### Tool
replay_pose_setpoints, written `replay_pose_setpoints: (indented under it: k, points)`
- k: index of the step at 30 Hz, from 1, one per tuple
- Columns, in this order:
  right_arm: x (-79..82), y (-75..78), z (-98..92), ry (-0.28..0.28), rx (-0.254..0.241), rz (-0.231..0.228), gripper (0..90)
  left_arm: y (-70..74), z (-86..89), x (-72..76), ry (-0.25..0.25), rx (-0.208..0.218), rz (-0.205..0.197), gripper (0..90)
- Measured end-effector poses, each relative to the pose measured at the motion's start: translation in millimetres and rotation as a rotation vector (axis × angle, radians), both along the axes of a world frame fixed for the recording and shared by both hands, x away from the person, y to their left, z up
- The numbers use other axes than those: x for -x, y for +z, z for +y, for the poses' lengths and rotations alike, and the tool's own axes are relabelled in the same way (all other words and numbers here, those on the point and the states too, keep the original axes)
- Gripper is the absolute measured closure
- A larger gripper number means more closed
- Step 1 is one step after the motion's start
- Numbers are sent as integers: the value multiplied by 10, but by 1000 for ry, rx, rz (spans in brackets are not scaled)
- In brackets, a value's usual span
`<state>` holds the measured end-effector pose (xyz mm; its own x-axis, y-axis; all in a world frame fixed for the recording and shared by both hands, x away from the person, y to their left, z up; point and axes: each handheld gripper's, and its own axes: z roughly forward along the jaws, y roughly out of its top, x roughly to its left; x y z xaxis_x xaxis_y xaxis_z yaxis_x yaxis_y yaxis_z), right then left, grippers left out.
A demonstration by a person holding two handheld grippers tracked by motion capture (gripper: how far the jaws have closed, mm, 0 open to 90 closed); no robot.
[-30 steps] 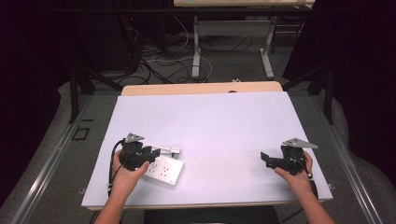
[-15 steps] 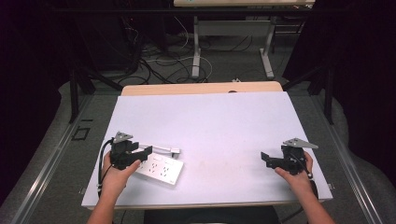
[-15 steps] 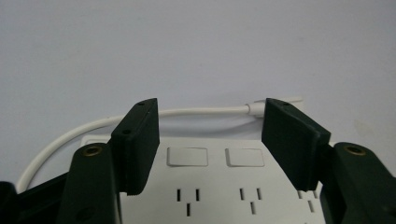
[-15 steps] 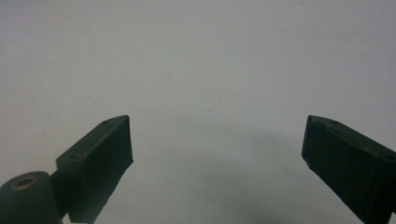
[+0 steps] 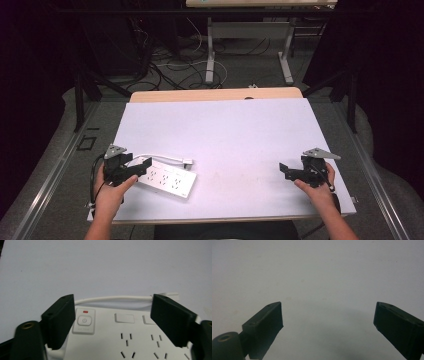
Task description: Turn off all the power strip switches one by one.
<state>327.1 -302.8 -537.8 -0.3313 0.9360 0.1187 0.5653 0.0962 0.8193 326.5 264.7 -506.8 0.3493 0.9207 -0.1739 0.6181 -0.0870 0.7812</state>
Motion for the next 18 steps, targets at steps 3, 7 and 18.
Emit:
replay_pose_setpoints:
  k: [3,7,18]
  points:
    - [-1,-1,0,1,2,0,80,-41,46,11,10,18,-6,140]
    - [2,3,0,0,0,-1,80,-89,65,13,10,10,-18,27]
    - [2,1,-10,-4,-2,1,80,-178,141,29,36,33,-38,4]
